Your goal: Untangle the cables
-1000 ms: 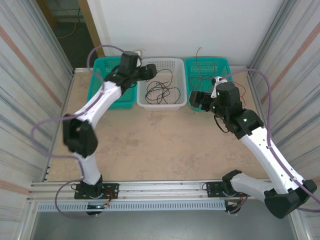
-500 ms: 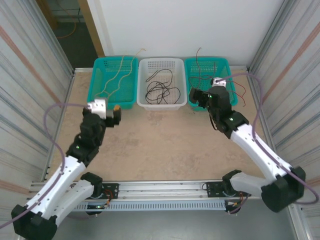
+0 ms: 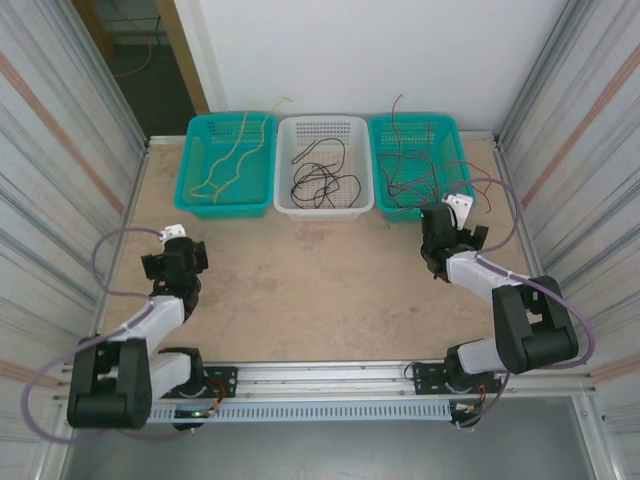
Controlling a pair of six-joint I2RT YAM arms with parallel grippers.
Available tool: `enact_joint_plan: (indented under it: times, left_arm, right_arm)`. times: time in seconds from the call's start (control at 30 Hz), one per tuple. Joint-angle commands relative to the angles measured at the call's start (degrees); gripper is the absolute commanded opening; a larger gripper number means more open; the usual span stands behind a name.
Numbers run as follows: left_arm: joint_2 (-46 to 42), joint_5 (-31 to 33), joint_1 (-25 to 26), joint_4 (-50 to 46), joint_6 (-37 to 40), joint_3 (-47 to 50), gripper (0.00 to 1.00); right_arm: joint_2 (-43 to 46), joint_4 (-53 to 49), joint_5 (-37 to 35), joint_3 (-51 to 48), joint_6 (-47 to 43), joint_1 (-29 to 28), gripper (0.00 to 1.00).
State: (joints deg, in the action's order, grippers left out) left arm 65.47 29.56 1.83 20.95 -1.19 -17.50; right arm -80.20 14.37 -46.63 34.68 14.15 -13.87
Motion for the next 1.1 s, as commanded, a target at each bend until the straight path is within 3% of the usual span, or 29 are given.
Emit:
enact_joint_plan:
  times: [0.0,0.03,0.07,0.1,0.2,0.33,0.43,0.67,0.9,0.97,1.07]
  left_arm:
    - [5.35,-4.33,-0.33,16.72,1.59,-0.91,0.99]
    - [6.86,-4.19,-0.34,18.85,1.78,-1.09,0.99]
    - [8.44,-4.42,-0.42,20.09,2.62,-1.81,0.99]
    - [9.04,-4.63,-0.47,17.24,2.34,-3.40,0.99]
    - [10.24,-9.59,-1.44,13.92,3.04,-5.58,0.99]
    - [9.90,-12.88,-1.98,14.35,3.56,-5.19,0.99]
    - [8.99,-15.02,-2.59,15.39,3.70,-4.08,0.99]
    - [7.91,-20.82,-3.14,16.43,5.49,-2.94,0.99]
    - [6.33,-17.32,-3.30,16.51,1.82,-1.68,0.99]
    - [4.49,-20.54,-3.67,12.87,1.61,-1.97,0.99]
    - [5.43,-17.51,-3.75,19.43,1.22,0.18,0.99]
  right_arm:
    - [-2.40,20.48,2.60,-3.28,-11.14,2.38,0.99]
    - [-2.80,21.99,4.97,-3.45,-12.36,3.41,0.99]
    - [-1.79,15.75,9.18,-2.17,-9.89,4.39,0.99]
    - [-1.01,16.49,16.33,-3.69,-11.37,5.46,0.99]
    - [-1.06,28.51,27.99,-12.40,-11.68,8.09,0.99]
    - [-5.94,41.03,32.40,-16.70,-10.98,10.52,0.99]
    - [-8.18,34.80,38.82,-12.71,-8.18,14.54,0.99]
    - [-7.91,33.18,37.75,-12.44,-6.95,14.85,0.99]
    - [-7.97,33.92,37.67,-12.54,-7.12,14.83,0.99]
    - [-8.00,33.93,37.63,-12.54,-7.12,14.84,0.99]
    - [-8.04,33.90,37.67,-12.62,-7.12,14.83,0.99]
